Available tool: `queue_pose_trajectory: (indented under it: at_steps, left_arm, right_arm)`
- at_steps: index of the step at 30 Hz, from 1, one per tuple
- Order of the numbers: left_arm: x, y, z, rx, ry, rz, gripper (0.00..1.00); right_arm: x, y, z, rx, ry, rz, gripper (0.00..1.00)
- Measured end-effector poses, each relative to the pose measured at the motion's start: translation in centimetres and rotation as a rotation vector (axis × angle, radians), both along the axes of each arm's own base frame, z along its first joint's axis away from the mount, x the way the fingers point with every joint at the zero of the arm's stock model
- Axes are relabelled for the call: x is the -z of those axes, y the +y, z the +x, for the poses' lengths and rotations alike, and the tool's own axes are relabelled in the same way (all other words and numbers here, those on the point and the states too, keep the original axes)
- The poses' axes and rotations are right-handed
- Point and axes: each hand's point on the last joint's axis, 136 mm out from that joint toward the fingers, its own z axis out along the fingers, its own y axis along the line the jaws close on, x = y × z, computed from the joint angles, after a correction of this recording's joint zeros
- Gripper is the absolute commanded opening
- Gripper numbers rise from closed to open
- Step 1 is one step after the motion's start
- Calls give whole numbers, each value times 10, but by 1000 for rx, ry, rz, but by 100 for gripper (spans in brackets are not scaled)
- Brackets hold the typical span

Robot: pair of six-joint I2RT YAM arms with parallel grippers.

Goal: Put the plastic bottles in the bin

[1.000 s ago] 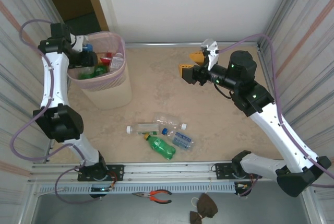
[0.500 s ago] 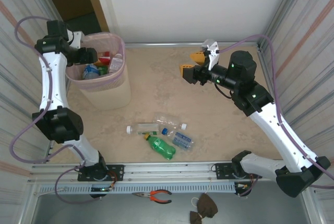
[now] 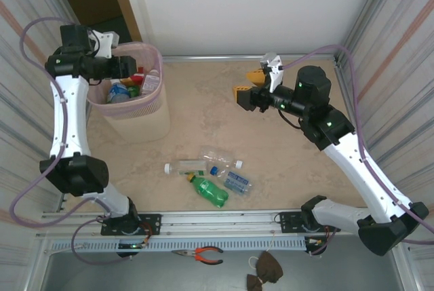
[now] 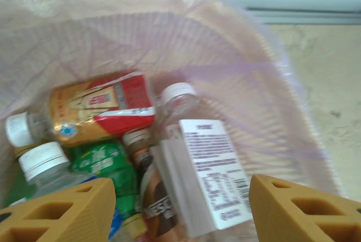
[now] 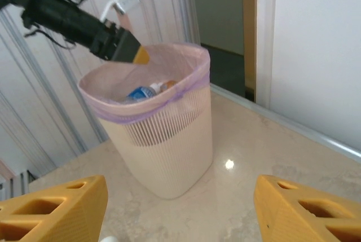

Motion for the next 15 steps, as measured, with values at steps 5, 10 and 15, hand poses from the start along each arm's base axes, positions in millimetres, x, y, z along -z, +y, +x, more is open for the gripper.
queue_pose_trajectory:
  at_steps: [5,10,15]
  left_arm:
    - [-24,-18,-14,50,-108,-90,65]
    - [-32,-31,-23,86,-164,-172,65]
    - [-32,-38,-30,102,-192,-217,66]
  right_arm:
    - [35,6,-2,-6,96,-95,68]
    - [91,37,-27,-109,154,-309,68]
    - [155,73,-56,-261,193,-582,67]
